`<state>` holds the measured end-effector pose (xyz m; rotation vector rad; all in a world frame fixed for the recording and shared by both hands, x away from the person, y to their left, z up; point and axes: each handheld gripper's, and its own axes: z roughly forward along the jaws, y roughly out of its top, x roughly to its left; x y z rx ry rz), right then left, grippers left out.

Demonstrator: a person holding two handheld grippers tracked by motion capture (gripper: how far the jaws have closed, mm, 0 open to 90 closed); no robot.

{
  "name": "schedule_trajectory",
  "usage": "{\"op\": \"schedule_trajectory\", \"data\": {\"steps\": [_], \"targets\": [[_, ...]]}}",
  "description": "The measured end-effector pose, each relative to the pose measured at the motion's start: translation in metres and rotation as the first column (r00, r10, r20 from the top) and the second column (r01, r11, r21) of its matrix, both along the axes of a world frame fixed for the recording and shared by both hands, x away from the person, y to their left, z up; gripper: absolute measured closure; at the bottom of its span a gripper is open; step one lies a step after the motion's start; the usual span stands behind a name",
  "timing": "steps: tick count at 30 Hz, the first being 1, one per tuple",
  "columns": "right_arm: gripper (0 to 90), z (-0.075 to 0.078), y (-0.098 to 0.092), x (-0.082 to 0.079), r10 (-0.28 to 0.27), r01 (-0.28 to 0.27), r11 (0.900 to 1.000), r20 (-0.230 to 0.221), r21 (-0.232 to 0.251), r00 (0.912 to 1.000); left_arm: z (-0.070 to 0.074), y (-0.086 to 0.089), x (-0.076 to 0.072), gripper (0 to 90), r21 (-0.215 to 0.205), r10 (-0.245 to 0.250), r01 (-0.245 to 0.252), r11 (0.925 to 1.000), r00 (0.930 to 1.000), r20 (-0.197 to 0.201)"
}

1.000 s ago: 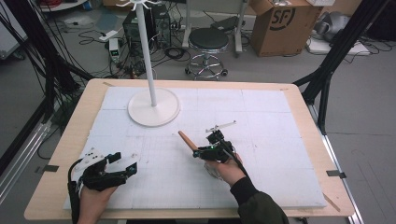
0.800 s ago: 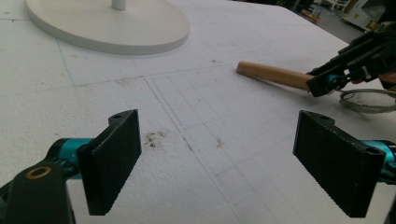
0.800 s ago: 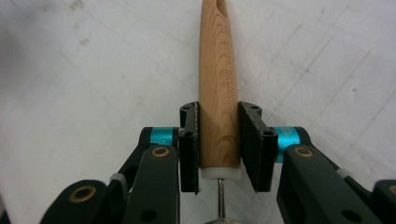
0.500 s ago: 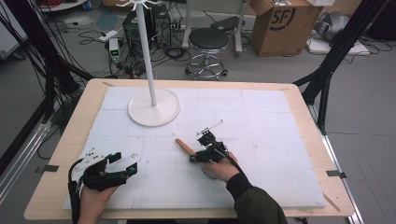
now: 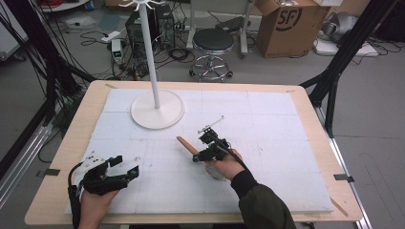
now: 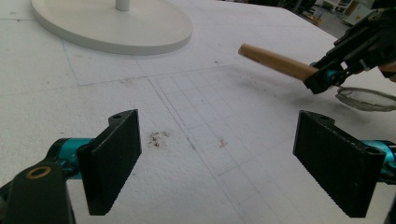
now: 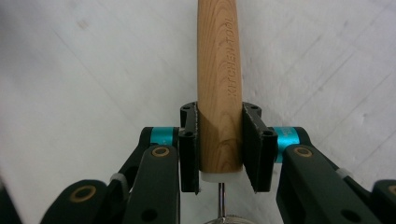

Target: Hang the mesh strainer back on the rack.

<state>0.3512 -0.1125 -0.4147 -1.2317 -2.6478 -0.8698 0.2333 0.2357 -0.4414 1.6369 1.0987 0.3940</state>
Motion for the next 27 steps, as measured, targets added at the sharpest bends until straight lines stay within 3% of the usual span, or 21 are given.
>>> {"op": "schedule_trajectory", "data": {"steps": [4, 5, 7, 11, 12, 13, 16, 17, 18, 20, 22, 23, 25, 26, 27], "targets": [[70.4, 0.009, -0.008, 0.001, -0.033, 0.031, 0.996, 0.026, 0.078, 0.9991, 0.000, -0.001, 0.000, 15.7, 0.004, -0.003, 0.003, 1.0000, 1.0000, 0.000], [70.4, 0.014, -0.011, 0.002, -0.045, 0.039, 0.990, 0.038, 0.137, 0.9983, 0.000, -0.002, 0.000, 15.7, 0.004, -0.002, 0.002, 1.0000, 1.0000, -0.001], [70.4, 0.016, -0.012, 0.002, -0.053, 0.045, 0.985, 0.046, 0.165, 0.9975, 0.000, -0.002, 0.000, 15.7, 0.003, -0.002, 0.002, 1.0000, 1.0000, -0.004], [70.4, 0.027, -0.017, 0.002, -0.090, 0.056, 0.954, 0.102, 0.295, 0.9907, -0.001, -0.002, 0.001, 15.7, 0.001, 0.000, 0.000, 1.0000, 1.0000, -0.005], [70.3, 0.031, -0.019, 0.002, -0.108, 0.058, 0.941, 0.132, 0.334, 0.9853, -0.001, -0.002, 0.001, 15.7, 0.000, -0.001, 0.001, 1.0000, 1.0000, -0.006], [70.3, 0.031, -0.019, 0.002, -0.108, 0.058, 0.941, 0.132, 0.334, 0.9853, -0.001, -0.002, 0.001, 15.7, 0.000, -0.002, 0.002, 1.0000, 1.0000, -0.006], [70.3, 0.037, -0.022, 0.001, -0.150, 0.066, 0.917, 0.185, 0.394, 0.9712, -0.001, -0.001, 0.000, 15.7, 0.000, -0.002, 0.002, 1.0000, 1.0000, -0.003], [70.3, 0.040, -0.023, 0.001, -0.165, 0.069, 0.905, 0.197, 0.419, 0.9664, -0.001, -0.001, 0.000, 15.7, 0.000, -0.003, 0.003, 1.0000, 1.0000, -0.003], [70.3, 0.046, -0.024, 0.000, -0.193, 0.072, 0.888, 0.224, 0.455, 0.9552, 0.000, -0.001, 0.000, 15.7, -0.002, -0.006, 0.006, 1.0000, 1.0000, -0.005], [70.3, 0.054, -0.025, 0.000, -0.219, 0.071, 0.865, 0.247, 0.497, 0.9439, 0.000, -0.002, 0.000, 15.7, -0.004, -0.004, 0.004, 1.0000, 1.0000, 0.000], [70.3, 0.062, -0.023, 0.000, -0.236, 0.062, 0.854, 0.278, 0.516, 0.9311, 0.000, -0.002, 0.000, 15.7, -0.003, -0.005, 0.005, 1.0000, 1.0000, -0.003], [70.3, 0.062, -0.023, 0.000, -0.236, 0.062, 0.854, 0.278, 0.516, 0.9311, 0.000, -0.002, 0.000, 15.7, -0.004, -0.005, 0.005, 1.0000, 1.0000, -0.001], [70.3, 0.075, -0.020, 0.000, -0.249, 0.032, 0.840, 0.332, 0.542, 0.9099, 0.000, -0.002, 0.000, 15.7, -0.005, -0.005, 0.005, 1.0000, 1.0000, -0.001], [70.3, 0.075, -0.020, 0.000, -0.249, 0.032, 0.840, 0.332, 0.542, 0.9099, 0.000, -0.002, 0.000, 15.7, -0.006, -0.005, 0.005, 1.0000, 1.0000, -0.001], [70.3, 0.083, -0.017, 0.000, -0.257, 0.013, 0.824, 0.354, 0.566, 0.8990, 0.000, -0.002, 0.000, 15.7, -0.006, -0.007, 0.007, 1.0000, 1.0000, -0.001]]}}
